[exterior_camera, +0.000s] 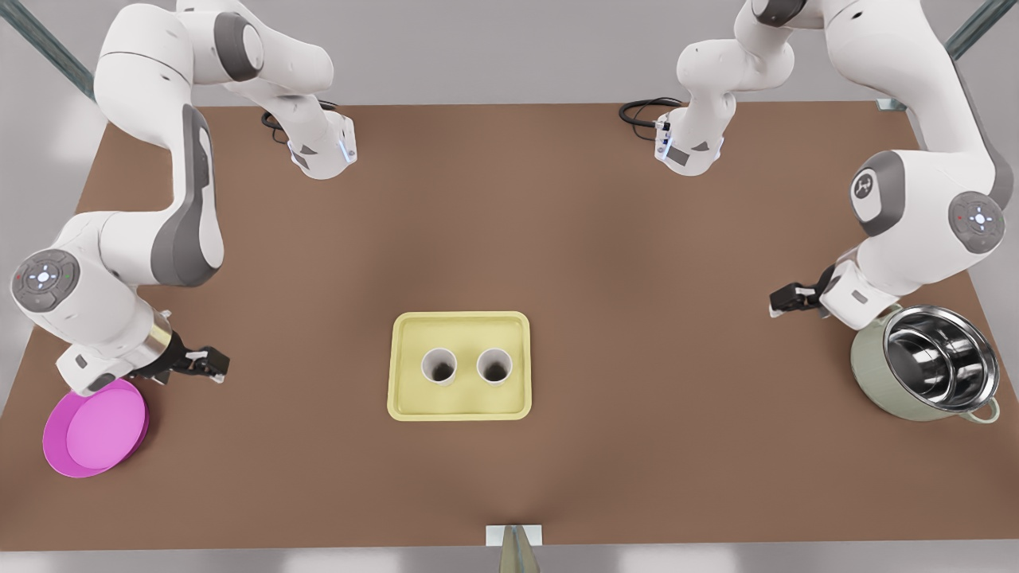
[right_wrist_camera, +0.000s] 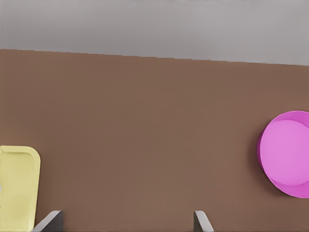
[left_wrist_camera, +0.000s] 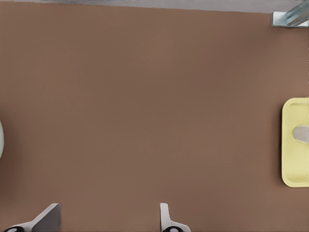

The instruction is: Use the left arm to pick up the white IKEA cup from the tray and place it on the middle-left position; use the right arm to pick up the white IKEA cup from the tray and place it on the middle-right position

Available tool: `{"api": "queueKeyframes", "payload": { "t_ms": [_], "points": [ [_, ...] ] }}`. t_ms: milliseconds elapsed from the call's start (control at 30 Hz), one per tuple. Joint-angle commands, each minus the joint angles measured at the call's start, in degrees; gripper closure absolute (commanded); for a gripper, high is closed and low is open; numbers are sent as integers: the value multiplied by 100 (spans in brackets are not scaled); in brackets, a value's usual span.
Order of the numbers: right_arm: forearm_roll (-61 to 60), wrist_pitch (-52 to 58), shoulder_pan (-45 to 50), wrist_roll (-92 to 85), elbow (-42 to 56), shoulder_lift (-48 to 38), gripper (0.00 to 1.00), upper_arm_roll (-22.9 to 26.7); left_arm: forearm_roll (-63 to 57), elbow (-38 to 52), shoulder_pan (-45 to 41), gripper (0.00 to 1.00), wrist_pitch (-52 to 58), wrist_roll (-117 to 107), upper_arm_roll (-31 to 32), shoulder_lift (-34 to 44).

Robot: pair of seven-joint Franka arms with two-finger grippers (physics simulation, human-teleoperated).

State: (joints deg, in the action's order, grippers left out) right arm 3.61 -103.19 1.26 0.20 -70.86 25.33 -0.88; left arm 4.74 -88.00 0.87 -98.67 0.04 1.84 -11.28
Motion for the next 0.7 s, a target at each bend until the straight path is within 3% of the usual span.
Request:
{"api": "queueKeyframes", "payload": {
  "t_ms": [0, 100, 167, 233, 333, 500, 600, 667],
  "points": [
    [-18, -26, 41, 516, 2, -10, 0, 9, 18, -24, 1, 0, -223, 92, 1, 12],
    [-26, -114, 375, 709, 64, 42, 0, -44, 18, -41, -404, 0, -223, 39, 53, 3],
    [-27, -132, 1008, 1131, 187, 95, 0, -360, 123, 28, -869, 0, -495, -171, 212, -217],
    [-26, -167, 1122, 1035, 187, 244, 0, -923, -219, 169, -1388, 0, -636, -954, 256, -638],
    [-281, -422, 1166, 1245, 152, 324, 0, -1222, -377, 178, -2003, 0, -1153, -2201, 256, -1078],
    [-202, -729, 1535, 1035, -68, 535, 0, -1231, -545, 169, -2311, 0, -1400, -2913, 256, -1333],
    [219, -905, 1588, 1061, -59, 816, 0, -1213, -589, 785, -2733, 0, -1726, -3749, 405, -2080],
    [422, -923, 1588, 1070, -59, 1044, 0, -1213, -580, 785, -2733, 0, -1699, -3766, 405, -2098]
  ]
}}
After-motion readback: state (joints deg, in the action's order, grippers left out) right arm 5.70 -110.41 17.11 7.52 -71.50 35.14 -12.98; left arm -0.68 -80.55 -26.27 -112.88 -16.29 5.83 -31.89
